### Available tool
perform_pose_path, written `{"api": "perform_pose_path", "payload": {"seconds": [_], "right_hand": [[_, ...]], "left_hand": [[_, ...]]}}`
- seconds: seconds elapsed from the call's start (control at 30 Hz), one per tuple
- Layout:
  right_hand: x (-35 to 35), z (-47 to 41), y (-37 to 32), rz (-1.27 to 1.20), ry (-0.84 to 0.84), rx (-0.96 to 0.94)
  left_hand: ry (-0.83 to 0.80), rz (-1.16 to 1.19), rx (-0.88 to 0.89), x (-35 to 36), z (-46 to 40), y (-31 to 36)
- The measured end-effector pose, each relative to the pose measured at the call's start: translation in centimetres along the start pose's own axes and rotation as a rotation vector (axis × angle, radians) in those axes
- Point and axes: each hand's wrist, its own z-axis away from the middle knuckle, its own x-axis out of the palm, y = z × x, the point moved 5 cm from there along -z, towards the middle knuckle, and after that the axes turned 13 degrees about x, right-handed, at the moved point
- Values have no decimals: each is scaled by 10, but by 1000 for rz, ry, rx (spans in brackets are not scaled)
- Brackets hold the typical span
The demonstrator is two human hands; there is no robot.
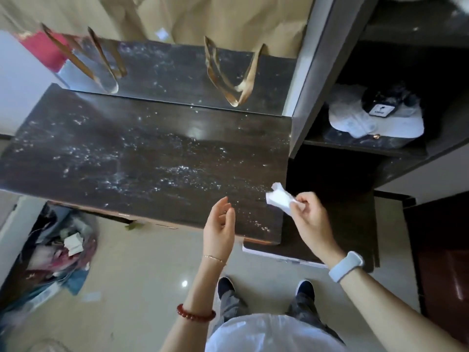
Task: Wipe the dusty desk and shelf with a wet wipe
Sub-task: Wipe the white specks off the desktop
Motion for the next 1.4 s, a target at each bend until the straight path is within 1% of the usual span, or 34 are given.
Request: {"api": "perform_pose_path", "payload": {"seconds": [0.07, 0.13, 0.17, 0.2, 0.23, 0.3, 0.33, 0.37, 0.4, 0.47, 0.53, 0.6, 0.7, 0.8, 0.9, 0.97, 1.1, 1.3, 1.4], "right_hand": [[-1, -5, -17, 54, 163, -56], [2, -8, -35, 126, 279, -141], [6, -10, -42, 181, 309, -180], [13, -13, -46, 258, 299, -211], [22, -17, -44, 354, 236, -214], [48, -25, -28, 577, -13, -131], [60, -25, -18, 678, -109, -111], [69, -25, -10, 722, -141, -101], [74, -24, -4, 708, -106, -101], [78, -29, 2, 643, 46, -48], [89, -39, 5, 691, 183, -3], [105, -53, 1, 730, 238, 45], [121, -85, -5, 761, 309, 28], [120, -116, -15, 770, 325, 28], [116, -142, -20, 803, 322, -29], [110, -164, -27, 809, 349, -59], [93, -196, -45, 713, 457, -10], [106, -169, -32, 615, 542, 60], [106, -170, -38, 523, 645, 85]], "left_hand": [[-61, -122, 23, -21, -14, -1], [-115, -236, 56, -39, -29, 0], [-134, -292, 86, -46, -39, 1], [-150, -346, 121, -50, -48, 2], [-167, -396, 154, -53, -57, 4], [-215, -492, 202, -53, -78, 8], [-238, -541, 224, -51, -88, 9], [-259, -587, 247, -49, -98, 10], [-273, -629, 268, -48, -106, 10], [-302, -713, 289, -43, -124, 10], [-342, -799, 292, -38, -144, 9], [-383, -899, 294, -33, -167, 6], [-443, -1032, 294, -26, -203, 0], [-491, -1107, 306, -23, -234, -5], [-515, -1121, 283, -24, -257, -12], [-527, -1117, 284, -25, -268, -16], [-529, -1091, 327, -34, -277, -15], [-608, -1086, 368, -41, -281, -17], [-625, -1077, 397, -44, -282, -16]]}}
